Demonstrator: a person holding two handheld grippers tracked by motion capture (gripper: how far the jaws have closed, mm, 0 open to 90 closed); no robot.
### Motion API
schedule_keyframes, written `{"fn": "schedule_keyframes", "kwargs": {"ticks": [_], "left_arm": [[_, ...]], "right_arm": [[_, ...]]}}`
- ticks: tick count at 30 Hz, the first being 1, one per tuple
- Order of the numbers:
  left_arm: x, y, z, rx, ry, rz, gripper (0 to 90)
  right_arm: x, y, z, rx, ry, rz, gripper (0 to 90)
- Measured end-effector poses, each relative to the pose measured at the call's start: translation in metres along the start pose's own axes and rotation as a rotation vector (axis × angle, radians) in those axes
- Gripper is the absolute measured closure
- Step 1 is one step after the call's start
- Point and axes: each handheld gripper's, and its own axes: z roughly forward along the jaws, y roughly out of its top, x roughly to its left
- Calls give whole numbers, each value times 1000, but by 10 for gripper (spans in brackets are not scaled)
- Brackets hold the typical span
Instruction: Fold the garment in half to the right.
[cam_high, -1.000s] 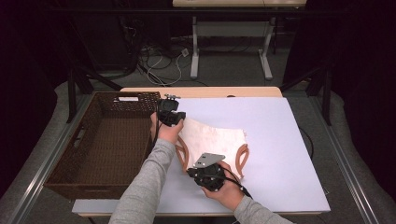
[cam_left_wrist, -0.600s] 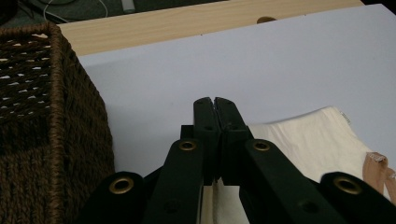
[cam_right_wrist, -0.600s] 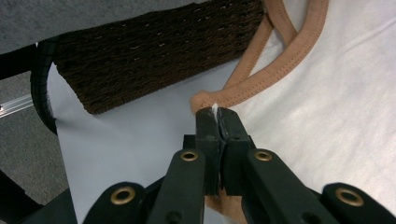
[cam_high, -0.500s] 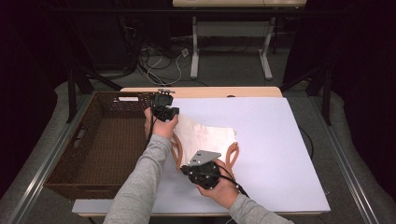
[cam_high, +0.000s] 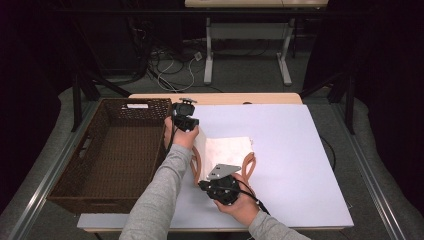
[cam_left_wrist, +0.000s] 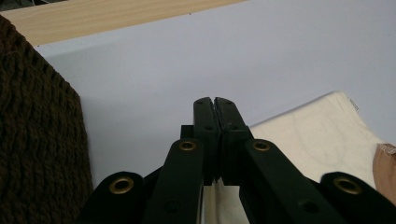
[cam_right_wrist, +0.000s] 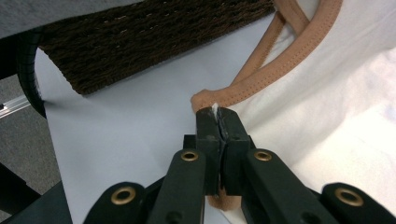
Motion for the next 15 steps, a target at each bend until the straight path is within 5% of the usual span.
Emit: {"fn": "schedule_keyframes", "kwargs": {"ticks": [15], "left_arm": [[-18,15,5,-16,-32,26,886]], "right_arm": [[-16,2,-24,-46,23,71,887]]}}
